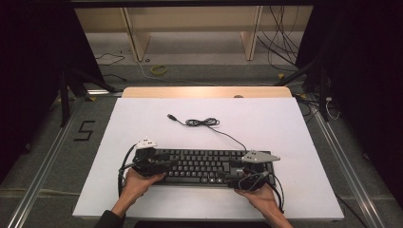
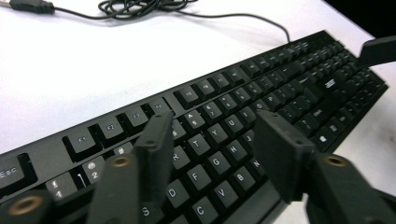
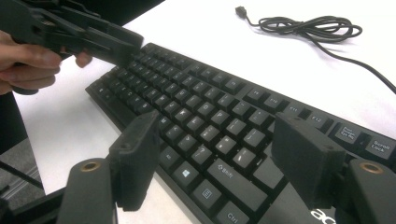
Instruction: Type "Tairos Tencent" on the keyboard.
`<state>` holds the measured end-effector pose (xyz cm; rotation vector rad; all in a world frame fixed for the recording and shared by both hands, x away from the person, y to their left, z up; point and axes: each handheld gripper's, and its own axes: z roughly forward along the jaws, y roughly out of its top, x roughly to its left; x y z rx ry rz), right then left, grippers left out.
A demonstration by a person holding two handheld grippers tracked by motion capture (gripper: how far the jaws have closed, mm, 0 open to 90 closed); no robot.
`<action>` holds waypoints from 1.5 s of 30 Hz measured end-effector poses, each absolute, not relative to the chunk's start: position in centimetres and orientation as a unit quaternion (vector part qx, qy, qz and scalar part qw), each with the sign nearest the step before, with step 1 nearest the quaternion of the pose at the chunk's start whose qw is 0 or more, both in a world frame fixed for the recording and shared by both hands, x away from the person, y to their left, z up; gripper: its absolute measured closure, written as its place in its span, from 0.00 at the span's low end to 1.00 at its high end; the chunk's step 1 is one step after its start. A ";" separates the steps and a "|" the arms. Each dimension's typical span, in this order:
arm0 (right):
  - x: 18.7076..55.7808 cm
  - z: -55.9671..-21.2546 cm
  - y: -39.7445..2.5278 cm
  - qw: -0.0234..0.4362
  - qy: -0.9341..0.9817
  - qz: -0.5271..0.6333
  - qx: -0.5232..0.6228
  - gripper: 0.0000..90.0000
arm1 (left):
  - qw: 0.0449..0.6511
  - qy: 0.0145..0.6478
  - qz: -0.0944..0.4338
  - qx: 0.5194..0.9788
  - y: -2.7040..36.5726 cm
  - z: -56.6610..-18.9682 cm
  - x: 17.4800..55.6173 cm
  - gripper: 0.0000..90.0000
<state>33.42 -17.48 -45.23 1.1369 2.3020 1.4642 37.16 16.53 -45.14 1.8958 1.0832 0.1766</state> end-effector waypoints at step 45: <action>30.0 -45.9 -23.0 0.121 0.745 0.521 0.398 0.36 | 0.520 0.402 0.091 0.748 19.4 -45.7 31.7 0.25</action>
